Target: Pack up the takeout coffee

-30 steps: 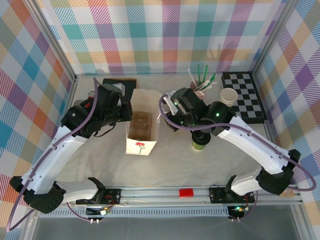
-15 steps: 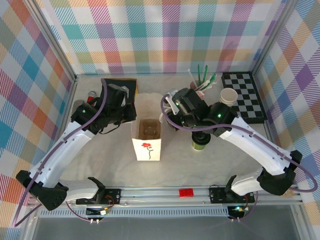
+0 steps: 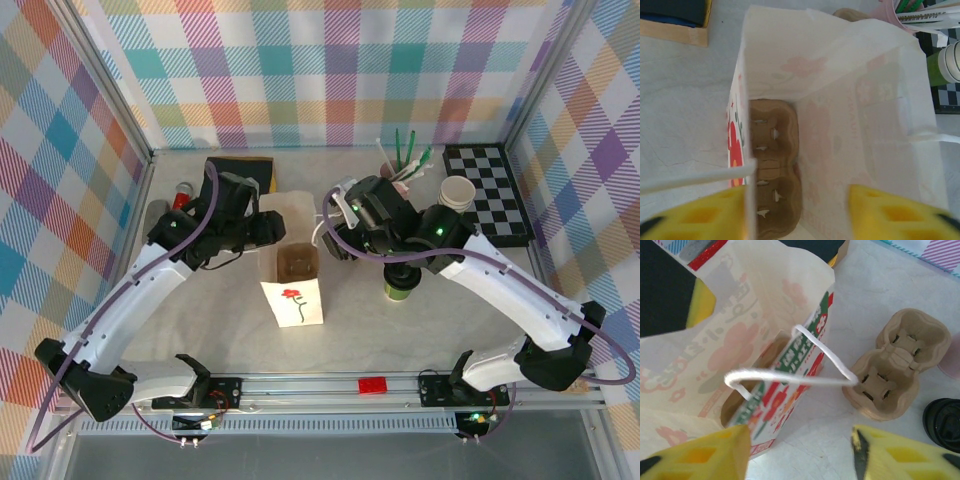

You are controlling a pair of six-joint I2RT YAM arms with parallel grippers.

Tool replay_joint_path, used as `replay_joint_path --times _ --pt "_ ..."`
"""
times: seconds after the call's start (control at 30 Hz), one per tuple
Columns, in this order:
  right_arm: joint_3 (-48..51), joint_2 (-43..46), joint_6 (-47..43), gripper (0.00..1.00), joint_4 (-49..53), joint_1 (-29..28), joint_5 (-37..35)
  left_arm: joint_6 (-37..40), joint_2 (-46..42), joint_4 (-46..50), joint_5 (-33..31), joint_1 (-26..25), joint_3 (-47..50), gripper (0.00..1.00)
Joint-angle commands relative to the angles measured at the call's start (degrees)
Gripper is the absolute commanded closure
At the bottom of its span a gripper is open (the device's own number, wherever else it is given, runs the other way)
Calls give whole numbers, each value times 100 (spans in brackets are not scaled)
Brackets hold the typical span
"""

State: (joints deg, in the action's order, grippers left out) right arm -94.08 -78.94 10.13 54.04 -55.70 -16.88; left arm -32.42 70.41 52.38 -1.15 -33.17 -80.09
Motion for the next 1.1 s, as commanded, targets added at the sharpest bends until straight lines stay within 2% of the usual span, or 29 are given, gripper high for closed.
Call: replay_joint_path --times 0.0,0.03,0.1,0.2,0.5,0.57,0.67,0.8,0.87,0.97,1.07 --pt "22 89 107 37 15 14 63 -33 -212 256 -123 47 -323 26" --pt "32 81 136 36 27 8 115 2 -212 355 -162 47 -446 19" --pt "56 93 194 35 23 5 208 77 -225 484 -165 47 -658 12" --pt "82 133 253 35 -14 2 273 164 -238 612 -73 47 -986 9" --pt "217 185 532 33 -203 -1 451 199 -348 721 -9 47 -1789 8" --pt "283 199 593 32 -274 -7 502 289 -402 875 -243 47 -1986 8" --pt "382 212 683 31 -381 -17 521 407 -491 1329 -1045 60 -2142 4" --pt "378 144 734 30 -476 -60 651 408 -778 1824 -1668 358 -1775 0" --pt "375 99 736 30 -545 -75 690 437 -921 1835 -1474 763 -1342 0" --pt "324 4 727 29 -667 -82 759 506 -1162 1591 -779 1291 -619 0" --pt "273 -137 743 28 -798 -78 646 502 -1314 1238 -259 1409 -114 0"
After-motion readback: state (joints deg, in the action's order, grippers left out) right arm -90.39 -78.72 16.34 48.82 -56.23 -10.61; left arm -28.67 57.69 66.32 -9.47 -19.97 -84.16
